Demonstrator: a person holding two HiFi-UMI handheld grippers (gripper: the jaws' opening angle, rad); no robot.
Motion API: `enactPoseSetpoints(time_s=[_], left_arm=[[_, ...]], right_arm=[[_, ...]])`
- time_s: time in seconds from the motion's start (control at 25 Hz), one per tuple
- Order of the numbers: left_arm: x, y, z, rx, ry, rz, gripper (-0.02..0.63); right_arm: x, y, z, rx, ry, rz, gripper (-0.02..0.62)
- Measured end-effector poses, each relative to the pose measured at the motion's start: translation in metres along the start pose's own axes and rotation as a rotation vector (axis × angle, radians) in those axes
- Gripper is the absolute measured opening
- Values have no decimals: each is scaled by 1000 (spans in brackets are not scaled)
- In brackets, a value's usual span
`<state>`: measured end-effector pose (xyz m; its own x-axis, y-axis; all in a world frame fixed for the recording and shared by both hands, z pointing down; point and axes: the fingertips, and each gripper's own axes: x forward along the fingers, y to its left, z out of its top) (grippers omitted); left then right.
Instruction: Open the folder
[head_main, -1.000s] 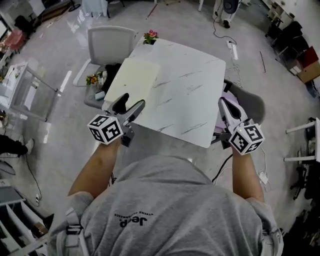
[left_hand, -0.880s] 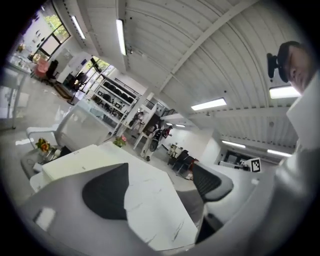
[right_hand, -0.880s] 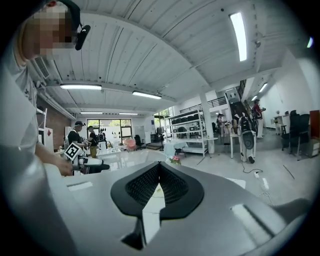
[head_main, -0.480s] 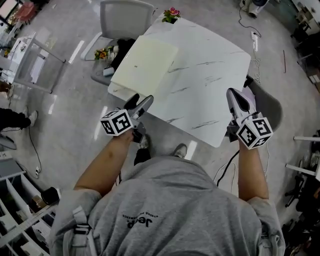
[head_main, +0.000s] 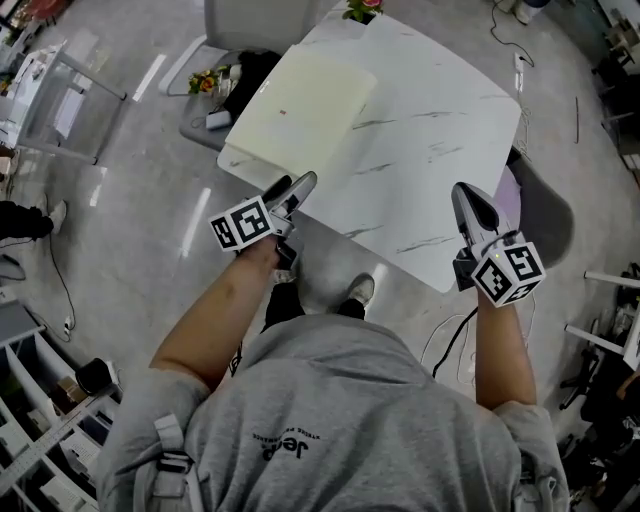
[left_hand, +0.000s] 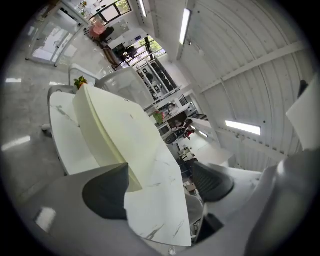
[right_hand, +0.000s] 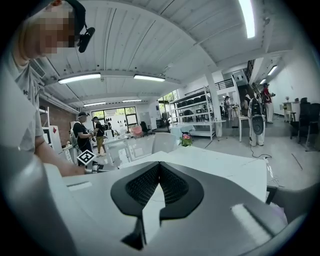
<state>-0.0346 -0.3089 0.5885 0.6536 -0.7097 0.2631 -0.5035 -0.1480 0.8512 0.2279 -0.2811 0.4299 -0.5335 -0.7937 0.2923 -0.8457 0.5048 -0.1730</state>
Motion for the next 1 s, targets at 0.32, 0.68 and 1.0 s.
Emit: enactPoseSetpoints(time_s=[0.32, 0.68, 1.0], left_arm=[[12, 9, 2, -52, 3, -6, 428], [17, 19, 2, -115, 6, -1, 426], [17, 15, 5, -124, 9, -20, 426]], right_arm=[[3, -2, -6, 16, 10, -9, 5], [2, -5, -10, 31, 15, -16, 5], [1, -9, -12, 51, 19, -19, 3]])
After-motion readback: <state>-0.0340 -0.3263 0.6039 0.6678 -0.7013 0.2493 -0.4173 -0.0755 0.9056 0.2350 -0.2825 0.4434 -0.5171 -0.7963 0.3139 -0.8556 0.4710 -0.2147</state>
